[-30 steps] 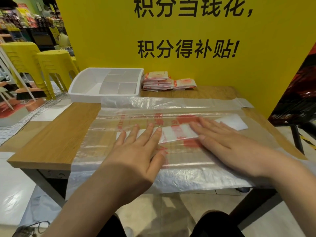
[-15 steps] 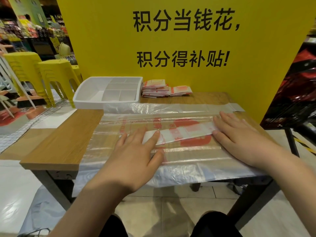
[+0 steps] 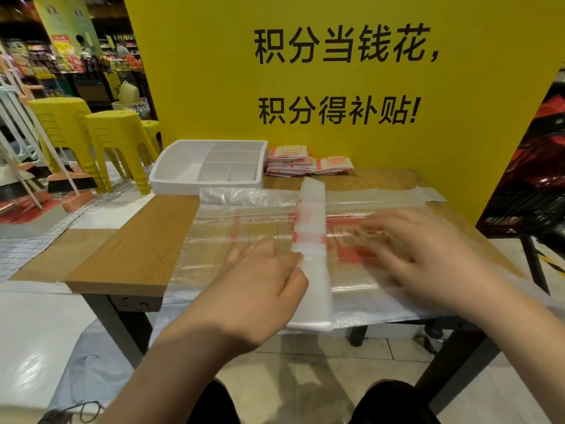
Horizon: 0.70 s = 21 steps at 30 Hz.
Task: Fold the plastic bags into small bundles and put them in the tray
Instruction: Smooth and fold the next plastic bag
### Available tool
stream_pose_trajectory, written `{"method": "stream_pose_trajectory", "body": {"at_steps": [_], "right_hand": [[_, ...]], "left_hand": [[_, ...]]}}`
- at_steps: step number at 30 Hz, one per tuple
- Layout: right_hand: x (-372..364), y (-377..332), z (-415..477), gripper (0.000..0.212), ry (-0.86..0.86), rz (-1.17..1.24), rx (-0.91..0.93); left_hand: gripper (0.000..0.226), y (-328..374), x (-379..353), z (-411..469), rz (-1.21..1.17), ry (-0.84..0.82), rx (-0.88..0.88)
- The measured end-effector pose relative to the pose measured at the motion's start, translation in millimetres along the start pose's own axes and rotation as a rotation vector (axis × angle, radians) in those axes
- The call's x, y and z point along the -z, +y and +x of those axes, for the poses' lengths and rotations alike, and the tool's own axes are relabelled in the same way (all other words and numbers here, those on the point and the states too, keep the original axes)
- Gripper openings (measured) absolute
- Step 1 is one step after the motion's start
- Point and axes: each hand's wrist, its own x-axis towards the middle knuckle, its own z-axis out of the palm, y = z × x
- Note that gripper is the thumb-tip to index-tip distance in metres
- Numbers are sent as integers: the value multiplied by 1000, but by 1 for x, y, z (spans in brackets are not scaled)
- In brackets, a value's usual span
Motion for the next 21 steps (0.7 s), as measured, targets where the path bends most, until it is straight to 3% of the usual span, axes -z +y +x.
{"method": "stream_pose_trajectory", "body": {"at_steps": [5, 9, 21], "right_hand": [[-10, -36, -27, 54, -226, 59, 189], [-21, -36, -31, 64, -183, 25, 166], [-35, -43, -26, 34, 61, 94, 113]], "left_hand": [[48, -18, -11, 0, -173, -36, -82], [40, -31, -16, 1, -203, -4, -132], [40, -57, 6, 31, -164, -123, -290]]}}
